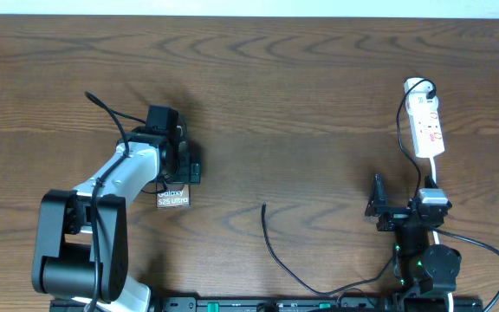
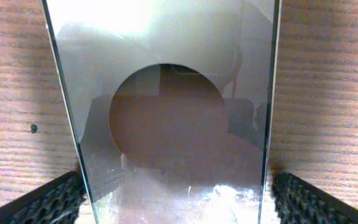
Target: Plug charger to phone and switch on socket
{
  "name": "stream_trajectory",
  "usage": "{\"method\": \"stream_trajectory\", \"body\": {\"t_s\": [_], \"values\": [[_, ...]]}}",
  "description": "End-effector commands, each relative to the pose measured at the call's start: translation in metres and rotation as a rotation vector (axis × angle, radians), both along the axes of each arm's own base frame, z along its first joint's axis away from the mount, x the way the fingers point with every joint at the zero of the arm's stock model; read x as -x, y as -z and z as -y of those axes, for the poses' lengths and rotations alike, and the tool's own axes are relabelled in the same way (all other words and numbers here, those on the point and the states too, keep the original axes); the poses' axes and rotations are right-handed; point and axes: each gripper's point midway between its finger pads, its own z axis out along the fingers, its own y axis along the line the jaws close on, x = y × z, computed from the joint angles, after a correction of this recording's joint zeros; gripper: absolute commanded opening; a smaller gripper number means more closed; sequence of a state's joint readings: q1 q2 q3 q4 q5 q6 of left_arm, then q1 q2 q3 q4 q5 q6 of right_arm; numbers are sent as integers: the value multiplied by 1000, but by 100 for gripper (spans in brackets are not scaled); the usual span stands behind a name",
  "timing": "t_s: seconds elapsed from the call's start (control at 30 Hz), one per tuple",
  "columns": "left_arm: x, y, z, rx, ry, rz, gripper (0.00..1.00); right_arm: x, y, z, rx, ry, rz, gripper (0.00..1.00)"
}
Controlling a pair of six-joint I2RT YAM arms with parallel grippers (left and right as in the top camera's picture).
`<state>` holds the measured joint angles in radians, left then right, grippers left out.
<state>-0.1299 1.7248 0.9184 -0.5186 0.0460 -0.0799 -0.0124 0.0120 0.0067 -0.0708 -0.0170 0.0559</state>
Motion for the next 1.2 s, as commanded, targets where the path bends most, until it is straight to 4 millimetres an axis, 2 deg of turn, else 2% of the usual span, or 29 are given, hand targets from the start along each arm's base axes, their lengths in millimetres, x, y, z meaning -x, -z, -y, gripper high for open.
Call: {"method": "stream_trajectory", "body": {"t_s": [0.0,0.2,0.4,0.73,0.9,0.93,1.03,1.17], "values": [[6,5,-3,-14,-10,-16,94,0,1,-1,12,-2,-3,99],[6,5,-3,-14,-10,-17,92,0,1,-1,12,-2,-3,99],[6,5,-3,-14,-9,-17,84,0,1,-1,12,-2,-3,99],[6,5,-3,-14,-10,-17,83,0,1,-1,13,-2,-3,99],[6,5,-3,-15,-10,-18,84,0,1,-1,13,-2,-3,99],[7,5,-3,-14,-9,-19,89,0,1,-1,12,-2,-3,99],[11,6,-4,-16,-9,-34,94,0,1,-1,13,-2,-3,99],[16,7,-4,-19,-10,-54,94,0,1,-1,12,-2,-3,99]]}}
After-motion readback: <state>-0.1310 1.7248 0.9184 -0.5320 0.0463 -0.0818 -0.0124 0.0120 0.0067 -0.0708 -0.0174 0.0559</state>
